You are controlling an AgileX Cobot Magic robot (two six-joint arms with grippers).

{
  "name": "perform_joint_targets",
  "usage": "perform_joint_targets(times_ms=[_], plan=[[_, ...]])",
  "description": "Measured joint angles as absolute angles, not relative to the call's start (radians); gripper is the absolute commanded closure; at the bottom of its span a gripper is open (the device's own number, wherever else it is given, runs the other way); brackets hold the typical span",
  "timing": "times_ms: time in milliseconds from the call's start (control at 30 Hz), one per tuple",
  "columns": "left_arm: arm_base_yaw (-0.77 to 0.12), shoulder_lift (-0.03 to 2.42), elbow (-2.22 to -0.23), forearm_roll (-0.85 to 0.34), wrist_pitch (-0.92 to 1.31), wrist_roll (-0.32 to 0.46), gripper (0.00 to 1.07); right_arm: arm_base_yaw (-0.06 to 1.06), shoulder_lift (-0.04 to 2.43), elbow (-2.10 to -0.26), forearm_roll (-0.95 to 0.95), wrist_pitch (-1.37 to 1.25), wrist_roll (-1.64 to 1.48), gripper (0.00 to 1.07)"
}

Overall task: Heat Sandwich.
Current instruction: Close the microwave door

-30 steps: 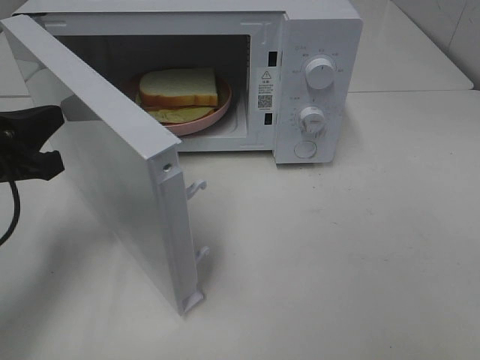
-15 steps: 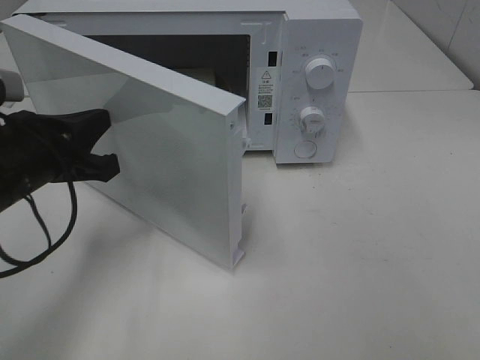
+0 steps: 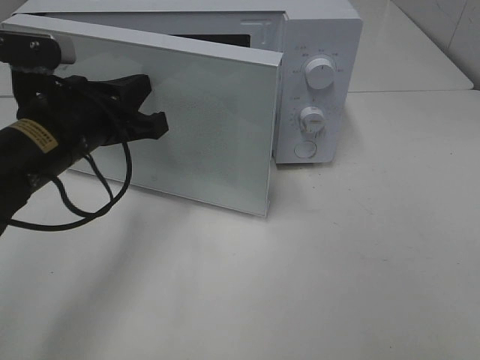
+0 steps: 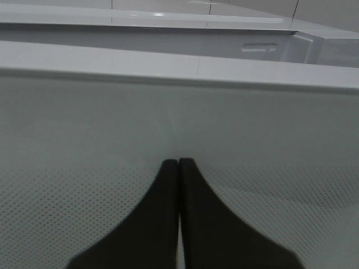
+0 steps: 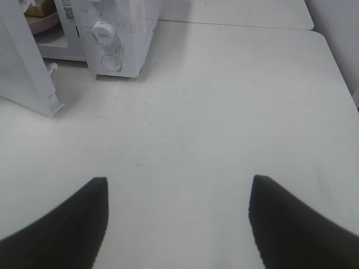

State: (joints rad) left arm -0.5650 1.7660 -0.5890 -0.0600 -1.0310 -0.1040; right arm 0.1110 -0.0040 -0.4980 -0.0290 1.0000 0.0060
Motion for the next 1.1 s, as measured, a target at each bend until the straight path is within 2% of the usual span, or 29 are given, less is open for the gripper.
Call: perform_joint_targets(times_ms=[667, 1100], plan=[[-0.594, 1.897, -0.833, -0.107, -0.95, -0.104, 1.07, 0.111, -0.004, -0.498, -0.029, 1.0, 0.006, 0.39], [-0.617, 1.98, -0.956, -0.076, -0.919, -0.104, 1.07, 0.111, -0.004, -0.498, -0.029, 1.0, 0.006, 0.39]])
